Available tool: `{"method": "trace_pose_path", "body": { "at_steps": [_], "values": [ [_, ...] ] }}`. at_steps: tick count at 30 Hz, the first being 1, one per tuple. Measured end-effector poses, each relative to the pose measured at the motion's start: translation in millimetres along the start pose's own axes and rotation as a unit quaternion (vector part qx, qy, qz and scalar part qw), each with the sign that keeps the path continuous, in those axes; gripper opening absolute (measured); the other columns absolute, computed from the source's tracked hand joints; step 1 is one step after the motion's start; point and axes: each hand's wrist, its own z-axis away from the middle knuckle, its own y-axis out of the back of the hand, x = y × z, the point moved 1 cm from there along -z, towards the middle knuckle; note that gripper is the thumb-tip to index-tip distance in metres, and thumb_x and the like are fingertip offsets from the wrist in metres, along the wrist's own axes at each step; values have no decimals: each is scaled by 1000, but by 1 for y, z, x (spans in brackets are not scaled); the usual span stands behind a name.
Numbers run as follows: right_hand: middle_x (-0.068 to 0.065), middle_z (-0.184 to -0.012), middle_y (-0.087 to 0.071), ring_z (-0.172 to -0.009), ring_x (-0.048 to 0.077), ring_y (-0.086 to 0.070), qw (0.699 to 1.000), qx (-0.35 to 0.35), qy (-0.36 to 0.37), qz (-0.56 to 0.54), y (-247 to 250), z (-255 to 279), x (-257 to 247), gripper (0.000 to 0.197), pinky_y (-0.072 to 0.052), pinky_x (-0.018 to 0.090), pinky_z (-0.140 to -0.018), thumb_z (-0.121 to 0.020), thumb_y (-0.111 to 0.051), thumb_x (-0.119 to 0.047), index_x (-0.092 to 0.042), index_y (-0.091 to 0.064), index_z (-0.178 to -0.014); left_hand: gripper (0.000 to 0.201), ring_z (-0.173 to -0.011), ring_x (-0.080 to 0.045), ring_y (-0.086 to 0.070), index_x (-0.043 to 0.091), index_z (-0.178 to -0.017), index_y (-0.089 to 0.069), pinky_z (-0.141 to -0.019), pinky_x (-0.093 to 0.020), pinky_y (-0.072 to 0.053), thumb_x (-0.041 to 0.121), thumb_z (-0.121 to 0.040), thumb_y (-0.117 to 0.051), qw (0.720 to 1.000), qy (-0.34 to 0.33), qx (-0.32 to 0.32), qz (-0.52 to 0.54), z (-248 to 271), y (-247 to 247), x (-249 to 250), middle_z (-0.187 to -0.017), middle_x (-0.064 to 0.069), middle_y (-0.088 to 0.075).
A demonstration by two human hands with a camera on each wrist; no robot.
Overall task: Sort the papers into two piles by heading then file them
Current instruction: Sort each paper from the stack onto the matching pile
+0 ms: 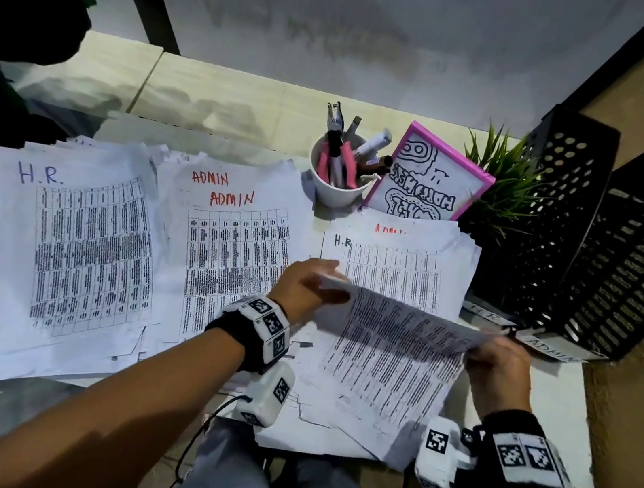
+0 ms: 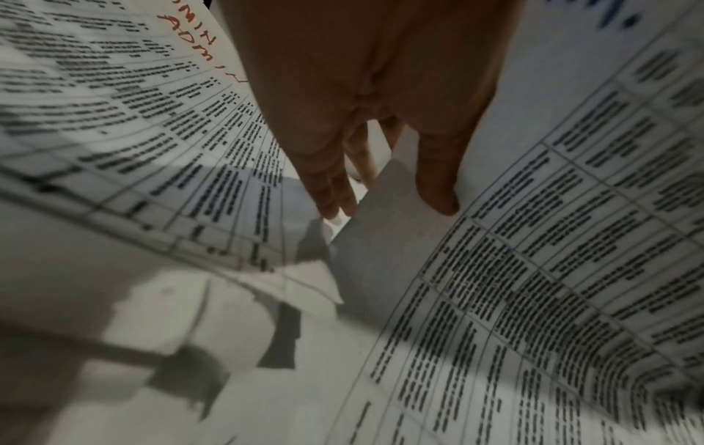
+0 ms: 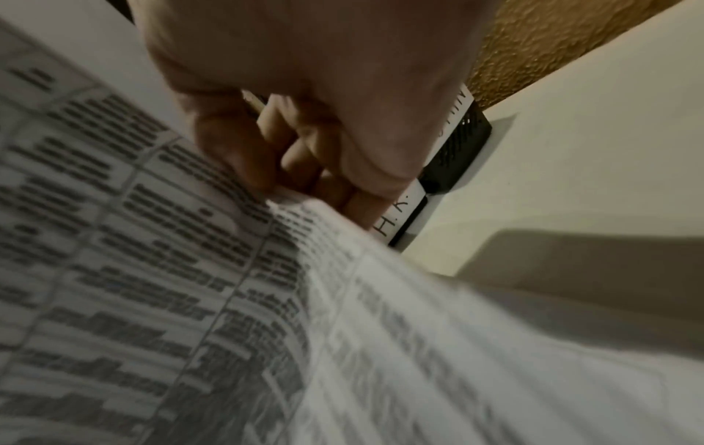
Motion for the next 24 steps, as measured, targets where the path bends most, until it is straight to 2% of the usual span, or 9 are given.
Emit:
{"method": "trace_pose_path", "body": {
  "at_steps": [3, 5, 7, 9, 11, 13, 20, 22, 24],
  "values": [
    [7, -59, -62, -54, 18, -63, 998, 20, -56, -39, -1, -8, -2, 11, -52, 21, -51, -65, -48, 6, -2, -56, -66, 30, -80, -3, -62, -9, -105, -65, -64, -7, -48, -4, -77, -70, 1000, 7, -7, 22, 11, 3, -6, -96, -9, -67],
    [-4, -50, -62, -55, 17, -62, 997, 60, -33, 40, -5, -13, -10, 27, -53, 22, -52, -83, -43, 10, -8, -54, -67, 20, -78, -13, -63, -8, -95, -67, -70, -13, -50, -7, -75, -70, 999, -3, -3, 39, 17, 6, -13, -90, -13, -66],
    [0, -51, -56, -64, 26, -56, 990, 80, -27, 109, -17, -14, -19, 34, -51, 27, -58, -87, -41, 14, -9, -49, -63, 13, -77, -20, -56, 0, -84, -64, -76, -24, -47, -9, -75, -67, 997, -8, -3, 74, 21, 9, -18, -83, -14, -59],
    [2, -43, -53, -53, 25, -55, 990, 82, -51, 98, -26, -17, -16, 34, -45, 19, -43, -91, -39, 11, -7, -44, -62, 11, -82, -27, -60, 1, -76, -69, -75, -33, -52, -9, -75, -68, 995, 4, 0, 104, 24, 9, -22, -84, -14, -64],
    [4, -42, -53, -41, 16, -57, 991, 81, -80, 76, -34, -18, -16, 29, -42, 17, -37, -93, -52, 1, -8, -45, -65, 18, -94, -28, -65, 11, -65, -73, -84, -43, -54, -7, -69, -75, 995, 0, 17, 97, 26, 9, -25, -93, -10, -71],
    [5, -53, -50, -45, 12, -50, 971, 32, -86, 219, -33, -29, -10, 27, -40, 21, -43, -80, -76, -12, -4, -53, -68, 25, -98, -23, -65, 16, -59, -73, -93, -49, -50, -7, -66, -77, 995, -5, 22, 98, 27, 7, -28, -96, -7, -72],
    [6, -56, -40, -43, 7, -35, 915, -24, 5, 403, -29, -40, -6, 33, -25, 13, -35, -75, -77, -5, -2, -49, -59, 13, -99, -24, -65, 19, -59, -75, -95, -50, -48, 7, -58, -80, 993, 3, 37, 108, 28, 3, -29, -93, -8, -73],
    [5, -58, -41, -44, 3, -39, 910, -19, 19, 413, -19, -42, -1, 33, -31, 15, -44, -79, -71, 1, 3, -47, -56, 10, -100, -29, -65, 20, -61, -75, -93, -50, -49, 13, -57, -80, 992, 9, 44, 115, 28, 2, -28, -95, -8, -72],
    [10, -70, -52, -64, 15, -50, 899, -6, 28, 438, -5, -50, 6, 24, -41, 23, -62, -82, -63, 8, -4, -57, -62, 13, -98, -34, -65, 13, -71, -76, -89, -50, -52, 12, -59, -80, 990, 22, 44, 130, 24, 2, -31, -99, -14, -71]
  ]
}}
